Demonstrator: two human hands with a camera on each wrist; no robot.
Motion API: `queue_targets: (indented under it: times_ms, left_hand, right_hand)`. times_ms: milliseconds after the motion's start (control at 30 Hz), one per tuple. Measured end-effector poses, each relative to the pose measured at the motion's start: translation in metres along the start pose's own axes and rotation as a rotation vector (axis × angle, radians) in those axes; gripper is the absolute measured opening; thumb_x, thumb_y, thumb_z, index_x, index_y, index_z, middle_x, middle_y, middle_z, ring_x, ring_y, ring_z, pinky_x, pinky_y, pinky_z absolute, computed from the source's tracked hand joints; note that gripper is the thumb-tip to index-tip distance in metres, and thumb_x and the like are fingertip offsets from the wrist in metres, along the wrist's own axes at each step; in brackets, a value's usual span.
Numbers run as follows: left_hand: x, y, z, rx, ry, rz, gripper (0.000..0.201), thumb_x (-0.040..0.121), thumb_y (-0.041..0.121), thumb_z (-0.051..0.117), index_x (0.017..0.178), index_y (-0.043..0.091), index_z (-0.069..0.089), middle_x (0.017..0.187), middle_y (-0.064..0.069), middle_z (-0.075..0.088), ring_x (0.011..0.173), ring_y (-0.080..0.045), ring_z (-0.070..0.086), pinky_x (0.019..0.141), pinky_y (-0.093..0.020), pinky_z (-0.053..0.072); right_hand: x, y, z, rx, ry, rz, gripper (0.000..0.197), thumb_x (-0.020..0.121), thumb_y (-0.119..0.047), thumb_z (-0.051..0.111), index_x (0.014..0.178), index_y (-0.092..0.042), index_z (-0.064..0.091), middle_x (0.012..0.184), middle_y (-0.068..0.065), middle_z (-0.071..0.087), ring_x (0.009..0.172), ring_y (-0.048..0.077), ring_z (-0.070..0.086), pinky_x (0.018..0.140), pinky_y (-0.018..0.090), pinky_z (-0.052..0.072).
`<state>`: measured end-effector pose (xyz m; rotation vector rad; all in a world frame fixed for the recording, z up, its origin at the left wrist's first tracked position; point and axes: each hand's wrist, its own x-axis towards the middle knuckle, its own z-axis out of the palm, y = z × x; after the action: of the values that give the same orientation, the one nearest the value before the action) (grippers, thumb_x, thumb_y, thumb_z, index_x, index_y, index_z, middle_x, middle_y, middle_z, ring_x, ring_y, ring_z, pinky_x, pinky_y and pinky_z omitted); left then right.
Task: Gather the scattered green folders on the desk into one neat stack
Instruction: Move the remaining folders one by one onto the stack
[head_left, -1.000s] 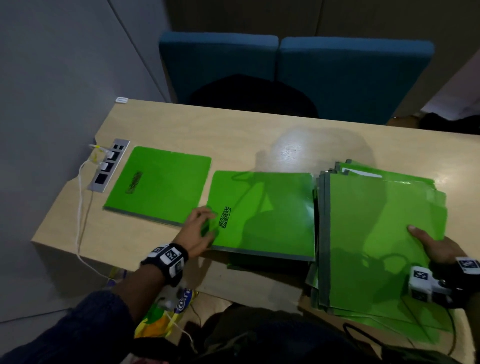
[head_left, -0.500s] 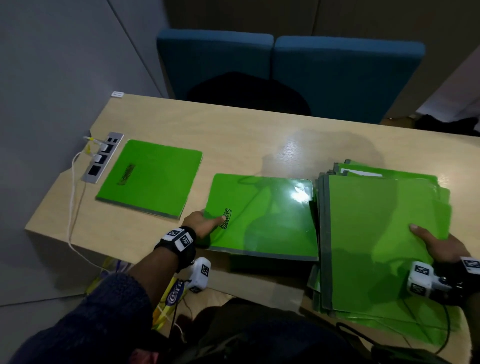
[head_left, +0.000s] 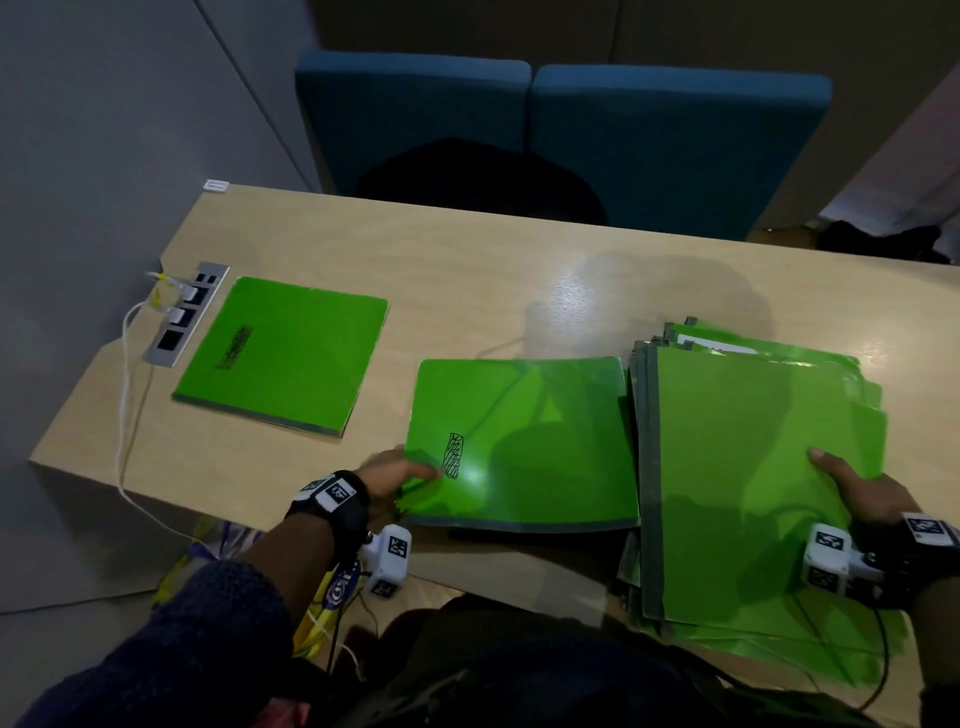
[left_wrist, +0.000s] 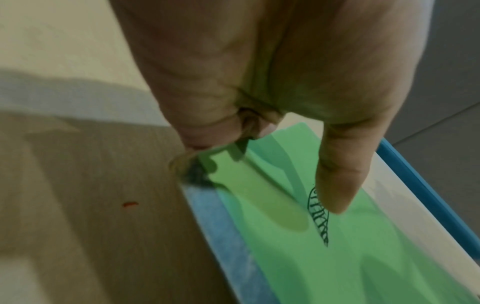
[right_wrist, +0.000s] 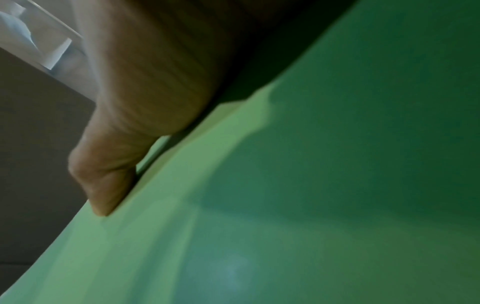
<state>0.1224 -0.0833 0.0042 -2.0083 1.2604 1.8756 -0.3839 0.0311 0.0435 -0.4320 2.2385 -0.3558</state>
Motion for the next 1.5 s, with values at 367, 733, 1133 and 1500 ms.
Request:
queue_targets:
  times_ms: [367, 733, 1133, 1500]
  left_hand:
    - [0.011, -0.018, 0.000, -0.199, -0.015, 0.126, 0.091, 0.045, 0.029, 0.096, 0.123, 0.019, 0.051, 0.122, -0.005, 0.066, 0.115, -0.024, 0.060, 0.105, -0.044, 0.042]
    - [-0.063, 0.052, -0.159, -0.295, 0.322, 0.470, 0.044, 0.076, -0.005, 0.070, 0.118, 0.006, 0.062, 0.121, -0.016, 0.066, 0.103, -0.024, 0.067, 0.100, -0.047, 0.047]
    - [-0.090, 0.060, -0.284, -0.637, 0.591, 0.730, 0.029, 0.087, -0.004, 0.058, 0.082, 0.018, 0.076, 0.084, 0.003, 0.075, 0.084, -0.014, 0.071, 0.079, -0.033, 0.058]
    - [0.015, -0.043, -0.309, -0.427, 0.754, 0.136, 0.033, 0.081, 0.021, 0.075, 0.112, 0.015, 0.067, 0.115, -0.013, 0.067, 0.099, -0.033, 0.064, 0.086, -0.050, 0.053]
  right_hand:
    - [0.008, 0.012, 0.002, 0.000, 0.032, 0.016, 0.118, 0.034, -0.093, 0.052, 0.092, 0.009, 0.061, 0.074, 0.022, 0.059, 0.067, 0.033, 0.060, 0.054, 0.032, 0.040]
    - [-0.013, -0.040, 0.076, 0.278, -0.011, -0.115, 0.130, 0.022, -0.085, 0.066, 0.124, -0.006, 0.061, 0.109, 0.022, 0.067, 0.090, 0.037, 0.066, 0.082, 0.043, 0.052]
    - [-0.016, -0.126, 0.153, 0.138, -0.058, -0.243, 0.064, 0.072, -0.064, 0.072, 0.101, -0.008, 0.069, 0.089, 0.017, 0.070, 0.068, 0.028, 0.062, 0.058, 0.028, 0.046]
    - [-0.012, -0.131, 0.178, 0.088, -0.012, -0.173, 0.066, 0.079, -0.057, 0.070, 0.116, -0.004, 0.066, 0.113, 0.025, 0.067, 0.085, 0.035, 0.062, 0.080, 0.041, 0.051]
